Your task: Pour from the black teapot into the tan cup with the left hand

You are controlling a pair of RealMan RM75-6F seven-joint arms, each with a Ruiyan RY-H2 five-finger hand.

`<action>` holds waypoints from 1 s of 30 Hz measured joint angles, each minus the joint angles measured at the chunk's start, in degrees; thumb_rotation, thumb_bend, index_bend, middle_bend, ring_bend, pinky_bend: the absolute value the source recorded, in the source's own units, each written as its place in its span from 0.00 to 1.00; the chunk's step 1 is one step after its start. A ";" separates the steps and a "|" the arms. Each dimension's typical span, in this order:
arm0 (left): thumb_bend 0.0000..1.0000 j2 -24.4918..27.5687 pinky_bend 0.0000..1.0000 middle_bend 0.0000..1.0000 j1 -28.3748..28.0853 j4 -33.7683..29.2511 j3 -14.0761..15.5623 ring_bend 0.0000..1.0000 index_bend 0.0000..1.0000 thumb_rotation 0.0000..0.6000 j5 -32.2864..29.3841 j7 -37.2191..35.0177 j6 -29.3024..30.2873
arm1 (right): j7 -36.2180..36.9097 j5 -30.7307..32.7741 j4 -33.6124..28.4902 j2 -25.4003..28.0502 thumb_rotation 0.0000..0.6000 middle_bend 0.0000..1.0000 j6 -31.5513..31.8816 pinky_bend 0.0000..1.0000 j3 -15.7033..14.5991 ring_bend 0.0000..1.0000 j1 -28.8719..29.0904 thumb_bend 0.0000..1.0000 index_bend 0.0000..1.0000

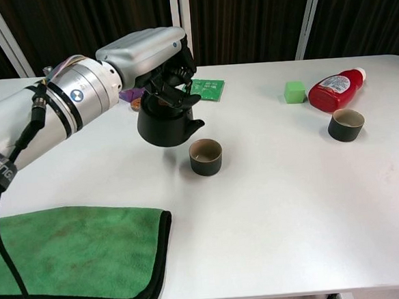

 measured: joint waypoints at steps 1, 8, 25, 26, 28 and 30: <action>0.34 -0.06 0.48 1.00 -0.10 0.17 0.03 0.88 0.95 1.00 -0.04 0.04 0.00 | 0.03 0.02 0.08 -0.01 1.00 0.00 -0.01 0.00 0.00 0.00 -0.01 0.48 0.00; 0.34 -0.36 0.48 1.00 -0.52 1.30 0.60 0.88 0.96 1.00 0.41 0.62 0.67 | 0.09 0.03 0.11 0.04 1.00 0.00 -0.09 0.00 0.10 0.00 0.05 0.48 0.00; 0.34 -1.86 0.48 1.00 -1.18 3.84 1.56 0.89 0.96 1.00 2.17 1.39 2.48 | -0.43 -0.11 -0.27 -0.10 1.00 0.00 -0.61 0.00 -0.04 0.00 0.29 0.48 0.00; 0.34 -2.05 0.48 1.00 -1.24 4.13 1.62 0.89 0.96 1.00 2.38 1.63 2.69 | -0.42 -0.10 -0.26 -0.09 1.00 0.00 -0.67 0.00 -0.05 0.00 0.29 0.48 0.00; 0.34 -2.59 0.48 1.00 -1.42 4.80 1.73 0.89 0.96 1.00 2.84 2.16 3.19 | -0.42 -0.07 -0.23 -0.12 1.00 0.00 -0.69 0.00 -0.03 0.00 0.30 0.48 0.00; 0.34 -3.02 0.48 1.00 -1.60 5.25 1.78 0.89 0.96 1.00 3.18 2.58 3.57 | -0.37 -0.02 -0.15 -0.18 1.00 0.00 -0.70 0.00 -0.01 0.00 0.30 0.48 0.00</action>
